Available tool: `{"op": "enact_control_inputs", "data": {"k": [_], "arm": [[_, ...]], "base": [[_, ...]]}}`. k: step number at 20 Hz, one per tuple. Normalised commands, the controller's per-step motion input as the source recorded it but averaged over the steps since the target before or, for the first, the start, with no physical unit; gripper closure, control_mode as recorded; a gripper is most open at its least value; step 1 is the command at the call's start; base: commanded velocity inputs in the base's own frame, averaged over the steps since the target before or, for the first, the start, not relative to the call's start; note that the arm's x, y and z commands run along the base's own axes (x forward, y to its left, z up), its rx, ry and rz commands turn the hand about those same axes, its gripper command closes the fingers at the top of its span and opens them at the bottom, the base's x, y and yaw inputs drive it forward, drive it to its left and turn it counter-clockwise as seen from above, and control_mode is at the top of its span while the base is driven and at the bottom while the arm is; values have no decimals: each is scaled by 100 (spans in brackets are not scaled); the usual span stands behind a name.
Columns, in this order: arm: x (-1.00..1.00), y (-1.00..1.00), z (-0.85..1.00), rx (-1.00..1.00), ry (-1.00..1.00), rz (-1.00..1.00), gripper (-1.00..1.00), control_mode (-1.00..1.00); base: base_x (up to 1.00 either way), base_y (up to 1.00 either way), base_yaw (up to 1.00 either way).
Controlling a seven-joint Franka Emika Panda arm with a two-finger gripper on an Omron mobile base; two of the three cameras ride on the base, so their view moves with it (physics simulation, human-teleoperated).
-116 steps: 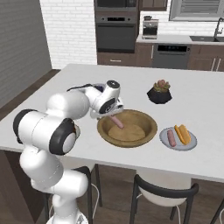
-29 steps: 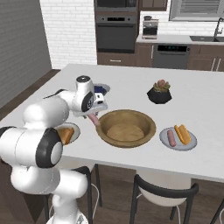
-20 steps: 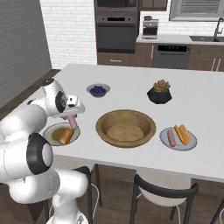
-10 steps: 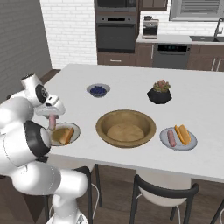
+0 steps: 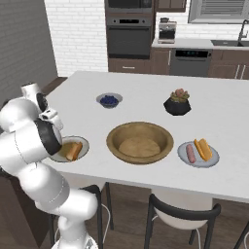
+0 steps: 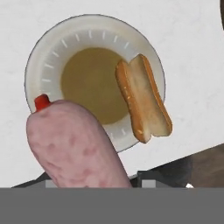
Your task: Place one bun and one sausage from the bowl on each plate.
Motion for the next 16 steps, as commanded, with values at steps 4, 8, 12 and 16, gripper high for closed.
{"op": "enact_control_inputs", "data": {"k": [4,8,12,16], "arm": [[20,4,-71,3,-3,0,100,-100],[42,0,-16,8,0,0,100,-100],[54,0,-4,1,0,0,100,-100],[19,0,-37,0,0,0,100,-100]], "base": [[0,0,0],[0,0,0],[0,0,0],[0,0,0]]}}
